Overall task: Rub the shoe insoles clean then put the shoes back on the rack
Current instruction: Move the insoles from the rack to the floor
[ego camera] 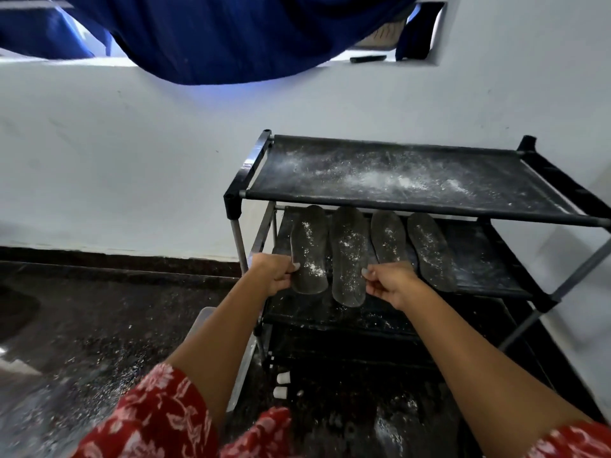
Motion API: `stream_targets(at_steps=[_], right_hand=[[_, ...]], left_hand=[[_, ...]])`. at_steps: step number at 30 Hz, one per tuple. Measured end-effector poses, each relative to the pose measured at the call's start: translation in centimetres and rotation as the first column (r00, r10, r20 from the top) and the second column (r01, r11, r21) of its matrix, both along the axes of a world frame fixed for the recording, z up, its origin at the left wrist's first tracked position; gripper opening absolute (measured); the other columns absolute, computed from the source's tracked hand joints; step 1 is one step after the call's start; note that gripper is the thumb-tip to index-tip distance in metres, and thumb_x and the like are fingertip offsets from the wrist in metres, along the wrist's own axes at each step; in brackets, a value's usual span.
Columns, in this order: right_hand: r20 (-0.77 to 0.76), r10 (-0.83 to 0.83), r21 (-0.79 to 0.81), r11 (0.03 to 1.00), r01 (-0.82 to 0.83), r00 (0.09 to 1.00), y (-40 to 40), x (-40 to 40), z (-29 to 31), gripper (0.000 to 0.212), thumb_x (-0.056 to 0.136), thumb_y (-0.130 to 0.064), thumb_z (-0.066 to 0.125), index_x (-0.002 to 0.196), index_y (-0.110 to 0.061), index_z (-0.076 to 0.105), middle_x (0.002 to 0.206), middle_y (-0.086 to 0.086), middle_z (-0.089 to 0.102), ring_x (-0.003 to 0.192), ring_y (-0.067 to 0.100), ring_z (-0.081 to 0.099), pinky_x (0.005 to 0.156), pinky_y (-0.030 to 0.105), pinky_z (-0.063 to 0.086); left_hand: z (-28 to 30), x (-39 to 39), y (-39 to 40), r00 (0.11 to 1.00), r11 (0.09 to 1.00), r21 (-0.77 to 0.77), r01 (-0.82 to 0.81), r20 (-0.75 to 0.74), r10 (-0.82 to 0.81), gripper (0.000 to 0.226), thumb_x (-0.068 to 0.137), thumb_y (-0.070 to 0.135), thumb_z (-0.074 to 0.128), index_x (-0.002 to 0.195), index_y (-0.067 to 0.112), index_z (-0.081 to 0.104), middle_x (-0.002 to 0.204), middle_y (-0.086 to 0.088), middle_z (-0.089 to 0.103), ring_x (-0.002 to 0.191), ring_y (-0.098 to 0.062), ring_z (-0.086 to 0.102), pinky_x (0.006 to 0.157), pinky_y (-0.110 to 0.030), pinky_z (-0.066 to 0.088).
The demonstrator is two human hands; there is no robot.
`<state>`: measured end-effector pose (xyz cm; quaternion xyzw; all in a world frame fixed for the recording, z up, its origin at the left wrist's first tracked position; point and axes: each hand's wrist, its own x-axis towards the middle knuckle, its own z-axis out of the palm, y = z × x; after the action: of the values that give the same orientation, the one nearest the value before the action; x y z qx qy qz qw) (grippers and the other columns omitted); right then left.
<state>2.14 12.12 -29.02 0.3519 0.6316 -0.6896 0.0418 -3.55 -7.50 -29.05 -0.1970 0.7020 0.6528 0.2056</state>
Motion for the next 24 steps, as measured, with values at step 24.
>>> stream_targets(at_steps=[24], right_hand=[[0.383, 0.085, -0.129, 0.991, -0.038, 0.920, -3.8, 18.9, -15.1, 0.014, 0.086, 0.006, 0.059, 0.080, -0.007, 0.060, 0.066, 0.006, 0.057, 0.058, 0.014, 0.052, 0.046, 0.026, 0.049]], left_hand=[[-15.1, 20.7, -5.3, 0.963, 1.000, 0.006, 0.013, 0.271, -0.014, 0.016, 0.087, -0.007, 0.058, 0.092, 0.008, 0.063, 0.066, -0.005, 0.064, 0.048, -0.011, 0.060, 0.041, -0.020, 0.049]])
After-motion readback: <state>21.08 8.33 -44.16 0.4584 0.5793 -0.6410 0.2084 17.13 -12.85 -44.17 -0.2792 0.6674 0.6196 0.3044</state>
